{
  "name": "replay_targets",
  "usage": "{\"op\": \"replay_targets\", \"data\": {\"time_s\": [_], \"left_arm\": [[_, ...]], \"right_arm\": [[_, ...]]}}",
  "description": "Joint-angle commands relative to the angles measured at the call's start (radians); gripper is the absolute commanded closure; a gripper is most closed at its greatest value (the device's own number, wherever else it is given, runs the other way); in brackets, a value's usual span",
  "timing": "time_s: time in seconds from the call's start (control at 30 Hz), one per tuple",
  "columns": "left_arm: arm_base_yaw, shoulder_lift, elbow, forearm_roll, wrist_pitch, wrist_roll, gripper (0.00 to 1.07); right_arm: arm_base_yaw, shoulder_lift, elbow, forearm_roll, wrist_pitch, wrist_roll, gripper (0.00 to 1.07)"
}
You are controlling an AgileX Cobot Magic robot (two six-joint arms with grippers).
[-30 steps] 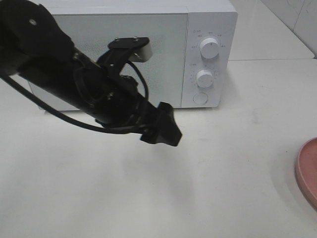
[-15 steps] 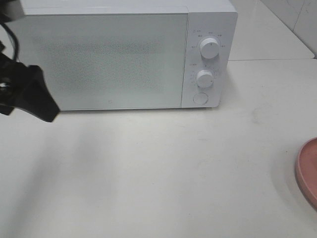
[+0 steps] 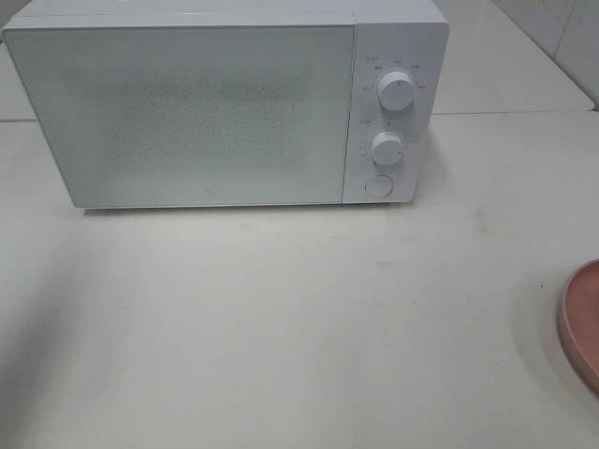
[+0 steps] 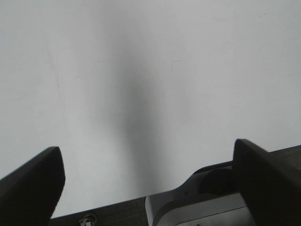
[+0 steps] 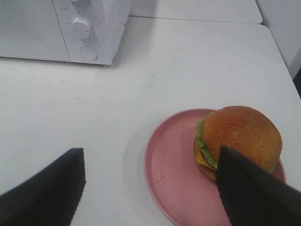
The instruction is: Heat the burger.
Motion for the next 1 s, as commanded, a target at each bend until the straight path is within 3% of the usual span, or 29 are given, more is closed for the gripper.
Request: {"op": "replay_targets", "data": {"time_s": [0.03, 0.37, 1.0], "left_arm": [[0.002, -0.088, 0.077, 0.058, 0.015, -0.049, 0.18], [0.002, -0.384, 0.267, 0.133, 0.013, -0.067, 0.18], [0.001, -0.915, 0.458, 0.096, -0.097, -0.074, 0.18]], "right_arm": [[-0.008, -0.031, 0.002, 0.002, 0.000, -0.011, 0.32], [-0.008, -0.031, 0.002, 0.002, 0.000, -0.011, 0.32], [-0.008, -0.031, 0.002, 0.002, 0.000, -0.011, 0.32]]}}
